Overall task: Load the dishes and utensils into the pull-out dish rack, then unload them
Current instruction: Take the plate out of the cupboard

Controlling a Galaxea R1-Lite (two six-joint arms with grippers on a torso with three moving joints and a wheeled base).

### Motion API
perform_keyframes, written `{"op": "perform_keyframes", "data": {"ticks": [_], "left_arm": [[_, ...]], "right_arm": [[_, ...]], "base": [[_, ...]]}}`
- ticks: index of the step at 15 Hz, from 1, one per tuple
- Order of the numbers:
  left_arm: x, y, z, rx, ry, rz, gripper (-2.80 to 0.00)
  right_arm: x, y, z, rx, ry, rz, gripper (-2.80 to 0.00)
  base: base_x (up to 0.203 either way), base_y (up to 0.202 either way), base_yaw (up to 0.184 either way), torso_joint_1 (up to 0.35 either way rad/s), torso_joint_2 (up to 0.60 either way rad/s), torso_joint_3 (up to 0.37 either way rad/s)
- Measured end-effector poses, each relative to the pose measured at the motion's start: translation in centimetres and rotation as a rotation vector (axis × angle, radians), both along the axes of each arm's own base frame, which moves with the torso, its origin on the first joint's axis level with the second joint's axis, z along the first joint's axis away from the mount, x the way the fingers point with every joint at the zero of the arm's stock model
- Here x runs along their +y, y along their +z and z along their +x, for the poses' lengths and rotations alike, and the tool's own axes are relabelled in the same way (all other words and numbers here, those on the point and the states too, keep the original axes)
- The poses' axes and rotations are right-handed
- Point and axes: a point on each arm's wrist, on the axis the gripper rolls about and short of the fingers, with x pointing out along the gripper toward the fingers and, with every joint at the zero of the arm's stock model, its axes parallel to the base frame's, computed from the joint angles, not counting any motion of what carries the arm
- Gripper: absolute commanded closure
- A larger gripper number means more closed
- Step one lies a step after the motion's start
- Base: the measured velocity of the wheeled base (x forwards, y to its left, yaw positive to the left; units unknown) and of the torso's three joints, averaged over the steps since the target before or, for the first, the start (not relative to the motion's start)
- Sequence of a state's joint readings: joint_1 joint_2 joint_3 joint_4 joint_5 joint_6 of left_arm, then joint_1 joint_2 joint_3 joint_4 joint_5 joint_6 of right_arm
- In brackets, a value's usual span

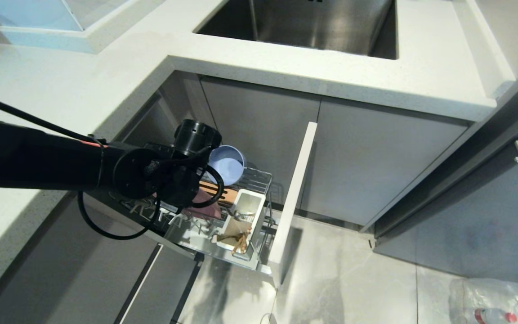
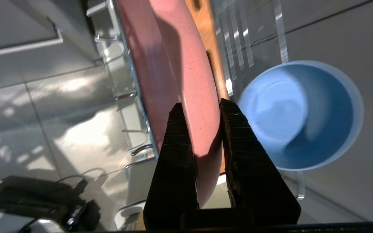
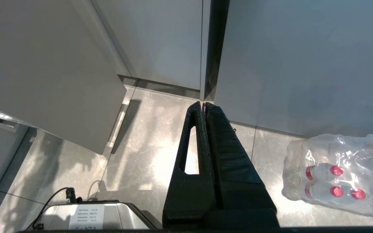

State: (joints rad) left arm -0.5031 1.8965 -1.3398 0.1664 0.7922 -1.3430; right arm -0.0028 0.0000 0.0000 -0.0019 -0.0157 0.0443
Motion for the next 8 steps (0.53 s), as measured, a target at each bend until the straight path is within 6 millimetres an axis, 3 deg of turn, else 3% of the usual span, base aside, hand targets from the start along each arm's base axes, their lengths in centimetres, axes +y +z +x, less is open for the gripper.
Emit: {"op": "perform_keyframes", "data": {"ticks": [5, 8], "left_arm": [[-1.1, 4.3, -3.6, -0.113, -0.05, -0.011, 0.0], [-2.4, 7.5, -7.1, -0.179, -0.157, -0.048, 0.0]], "right_arm": [[0.0, 0.0, 0.0, -0.001, 0.0, 0.0, 0.0], [0.0, 0.0, 0.0, -0.001, 0.0, 0.0, 0.0]], "base": [[0.0, 0.0, 0.0, 0.0, 0.0, 0.0], [0.0, 0.0, 0.0, 0.0, 0.0, 0.0]]}}
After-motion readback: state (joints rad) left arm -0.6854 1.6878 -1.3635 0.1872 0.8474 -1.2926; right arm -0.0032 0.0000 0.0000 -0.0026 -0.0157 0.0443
